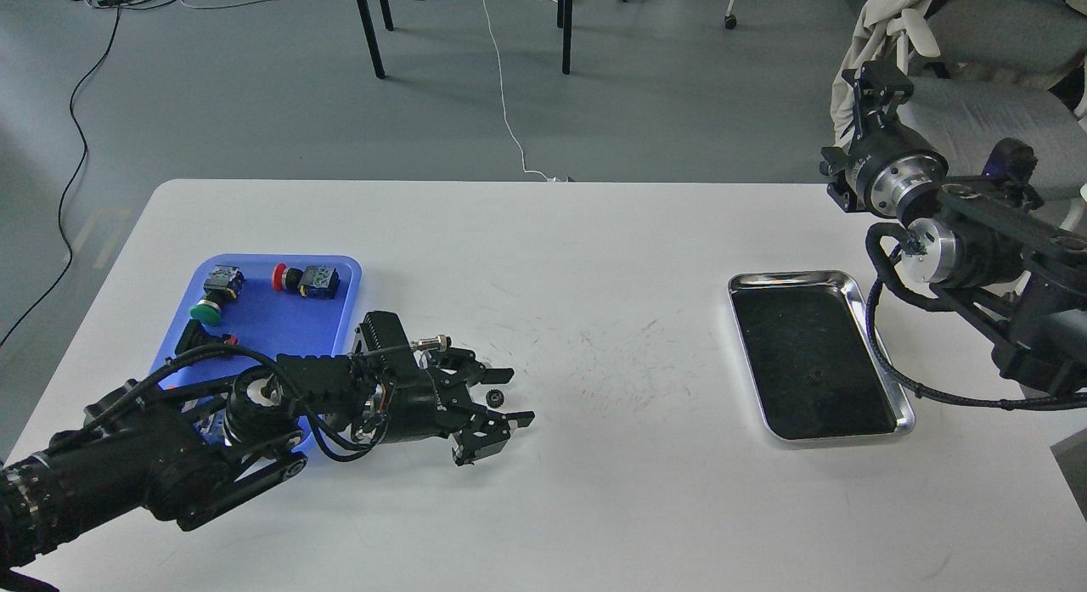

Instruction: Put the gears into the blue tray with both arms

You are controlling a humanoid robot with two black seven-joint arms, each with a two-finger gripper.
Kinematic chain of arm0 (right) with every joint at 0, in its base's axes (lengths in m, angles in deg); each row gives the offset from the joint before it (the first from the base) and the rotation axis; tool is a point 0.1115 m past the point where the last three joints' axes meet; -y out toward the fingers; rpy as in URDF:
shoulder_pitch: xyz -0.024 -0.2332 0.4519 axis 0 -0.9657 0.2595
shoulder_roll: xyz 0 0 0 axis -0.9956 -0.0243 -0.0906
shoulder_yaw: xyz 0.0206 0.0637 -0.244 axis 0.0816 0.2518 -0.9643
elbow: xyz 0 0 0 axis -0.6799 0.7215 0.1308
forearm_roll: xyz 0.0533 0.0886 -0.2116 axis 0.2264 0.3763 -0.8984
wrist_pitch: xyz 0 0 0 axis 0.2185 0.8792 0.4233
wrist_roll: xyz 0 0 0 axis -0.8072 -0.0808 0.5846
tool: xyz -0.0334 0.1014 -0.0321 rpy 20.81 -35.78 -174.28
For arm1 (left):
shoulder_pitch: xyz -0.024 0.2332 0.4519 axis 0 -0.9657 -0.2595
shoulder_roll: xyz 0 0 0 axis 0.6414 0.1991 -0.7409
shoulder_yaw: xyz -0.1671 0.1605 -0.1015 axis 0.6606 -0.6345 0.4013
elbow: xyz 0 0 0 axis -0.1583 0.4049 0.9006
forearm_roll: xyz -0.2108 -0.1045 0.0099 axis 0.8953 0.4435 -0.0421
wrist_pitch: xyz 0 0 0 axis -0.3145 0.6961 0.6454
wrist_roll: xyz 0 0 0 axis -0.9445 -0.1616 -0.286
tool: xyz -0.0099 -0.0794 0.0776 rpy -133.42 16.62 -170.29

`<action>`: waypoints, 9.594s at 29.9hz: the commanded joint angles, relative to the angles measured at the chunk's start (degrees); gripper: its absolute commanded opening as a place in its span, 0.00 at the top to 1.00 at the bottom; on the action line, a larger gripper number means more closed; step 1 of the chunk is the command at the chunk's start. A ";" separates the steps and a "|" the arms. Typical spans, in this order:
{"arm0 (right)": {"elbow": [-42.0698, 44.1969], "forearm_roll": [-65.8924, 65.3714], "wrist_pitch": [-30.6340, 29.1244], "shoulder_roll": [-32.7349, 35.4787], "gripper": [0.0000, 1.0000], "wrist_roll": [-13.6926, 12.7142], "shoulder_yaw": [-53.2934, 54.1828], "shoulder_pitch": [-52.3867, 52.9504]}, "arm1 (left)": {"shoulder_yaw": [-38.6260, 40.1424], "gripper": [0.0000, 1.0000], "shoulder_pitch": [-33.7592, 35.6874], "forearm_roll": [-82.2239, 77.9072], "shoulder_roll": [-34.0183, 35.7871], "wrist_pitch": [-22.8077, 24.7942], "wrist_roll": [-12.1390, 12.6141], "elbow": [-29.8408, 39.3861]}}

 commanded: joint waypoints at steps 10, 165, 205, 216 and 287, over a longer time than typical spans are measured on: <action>-0.20 0.00 0.00 0.79 0.02 0.00 -0.08 0.01 | -0.24 0.38 -0.23 0.00 0.21 -4.13 0.00 -3.99; 0.33 -1.67 -0.36 0.79 0.01 0.44 -1.40 -0.17 | 0.37 0.89 -0.76 0.00 18.93 -11.16 0.00 -16.38; 0.24 -1.67 -0.27 1.14 0.01 0.52 -1.32 -0.26 | 0.37 0.65 -0.76 1.86 19.10 -11.60 0.00 -17.43; 0.24 -1.67 -0.27 1.93 0.01 0.52 -1.23 -0.17 | 0.37 0.37 1.53 28.65 21.65 -7.04 0.00 -14.97; -11.80 -3.51 -0.36 12.83 0.01 0.44 -4.04 -1.84 | 11.96 0.01 11.55 116.96 14.62 21.96 15.43 -12.69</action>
